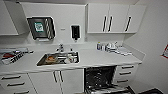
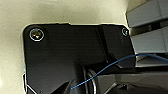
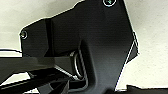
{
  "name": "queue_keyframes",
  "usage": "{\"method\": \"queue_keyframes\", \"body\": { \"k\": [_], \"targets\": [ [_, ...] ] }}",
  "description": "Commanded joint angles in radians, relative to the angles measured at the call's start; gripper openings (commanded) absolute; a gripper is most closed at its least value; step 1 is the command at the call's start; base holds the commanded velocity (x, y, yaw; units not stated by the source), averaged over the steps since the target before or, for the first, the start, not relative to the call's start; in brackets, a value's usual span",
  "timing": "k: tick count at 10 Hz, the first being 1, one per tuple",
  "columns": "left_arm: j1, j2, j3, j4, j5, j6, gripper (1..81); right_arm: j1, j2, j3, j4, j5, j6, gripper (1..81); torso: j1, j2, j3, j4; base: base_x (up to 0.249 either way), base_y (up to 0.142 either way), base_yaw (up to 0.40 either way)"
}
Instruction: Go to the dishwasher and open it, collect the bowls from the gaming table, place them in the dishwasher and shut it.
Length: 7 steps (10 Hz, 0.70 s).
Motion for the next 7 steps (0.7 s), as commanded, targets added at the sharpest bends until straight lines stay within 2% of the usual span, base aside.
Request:
{"method": "queue_keyframes", "body": {
  "k": [1,3,4,5,6,7],
  "targets": [
    [-0.041,-0.012,-0.004,0.011,0.031,0.006,81.1,0.052,-0.005,0.002,-0.01,-0.053,-0.003,81.1,0.001,-0.001,0.0,0.0,0.0,0.0,0.0],
    [-0.041,-0.011,-0.004,0.011,0.029,0.006,81.1,0.051,-0.004,0.002,-0.018,-0.053,-0.004,81.1,-0.006,0.009,0.0,0.0,0.0,0.0,0.0],
    [-0.041,-0.009,-0.004,0.011,0.031,0.006,81.1,0.051,-0.004,0.002,-0.018,-0.053,-0.004,81.1,-0.006,0.007,0.062,0.0,0.0,0.0,0.0],
    [-0.041,-0.009,-0.004,0.011,0.029,0.006,81.1,0.051,-0.004,0.002,-0.018,-0.053,-0.004,81.1,-0.006,0.006,0.005,0.0,0.0,0.0,0.0],
    [-0.041,-0.009,-0.004,0.011,0.029,0.008,81.1,0.049,-0.004,0.002,-0.018,-0.053,-0.004,81.1,-0.006,0.006,0.02,0.0,0.0,0.0,0.0],
    [-0.041,-0.009,-0.004,0.011,0.031,0.008,81.1,0.049,-0.004,0.0,-0.018,-0.053,-0.004,81.1,-0.071,0.106,0.031,0.0,0.0,0.0,0.0]
  ]
}}
